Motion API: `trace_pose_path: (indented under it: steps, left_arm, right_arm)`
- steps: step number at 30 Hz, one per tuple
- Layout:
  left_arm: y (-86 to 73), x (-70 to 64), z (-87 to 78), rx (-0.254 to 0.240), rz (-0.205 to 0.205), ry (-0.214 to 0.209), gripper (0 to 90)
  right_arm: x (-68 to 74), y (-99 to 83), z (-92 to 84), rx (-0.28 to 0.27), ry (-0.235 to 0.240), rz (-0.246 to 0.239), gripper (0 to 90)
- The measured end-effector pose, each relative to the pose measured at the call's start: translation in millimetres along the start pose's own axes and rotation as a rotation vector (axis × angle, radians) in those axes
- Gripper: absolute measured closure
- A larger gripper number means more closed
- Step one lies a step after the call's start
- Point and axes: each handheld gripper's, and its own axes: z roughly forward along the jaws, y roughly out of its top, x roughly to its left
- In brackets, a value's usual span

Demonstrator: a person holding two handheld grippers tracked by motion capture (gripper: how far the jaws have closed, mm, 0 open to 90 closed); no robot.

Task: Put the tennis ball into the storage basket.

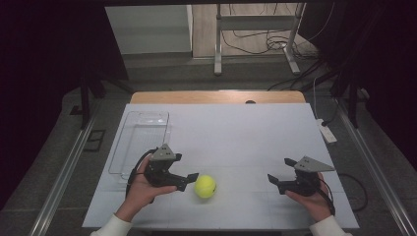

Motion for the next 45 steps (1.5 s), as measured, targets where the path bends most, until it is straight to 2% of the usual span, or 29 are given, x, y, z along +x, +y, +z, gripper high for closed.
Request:
trace_pose_path:
  steps: [10,19,25,31,35,39,45]
  left_arm:
    - [5.1,-3.7,12.4,0.025,0.017,-0.021,9.3]
    - [13.7,-5.6,16.9,0.023,0.029,-0.032,9.2]
    - [12.8,-8.3,21.8,0.040,0.036,-0.035,8.5]
    - [9.8,-9.2,28.7,0.071,0.040,-0.034,8.3]
    - [6.6,-11.4,37.5,0.117,0.051,-0.036,7.2]
    - [4.7,-13.5,42.8,0.144,0.061,-0.037,5.7]
    - [0.3,-14.1,54.7,0.195,0.063,-0.019,4.2]
  right_arm:
    - [0.1,-0.1,0.3,0.001,-0.001,-0.004,11.4]
    - [-0.2,-0.4,0.7,0.003,-0.006,-0.002,11.4]
    - [-0.2,-0.4,0.3,0.003,-0.005,-0.003,11.4]
    - [0.0,-0.3,0.2,0.000,-0.004,-0.002,11.4]
    - [-0.2,-0.2,0.4,0.002,-0.005,-0.004,11.4]
    - [-0.2,-0.2,0.2,0.002,-0.005,-0.004,11.4]
    - [-0.2,-0.3,0.5,0.002,-0.004,-0.005,11.4]
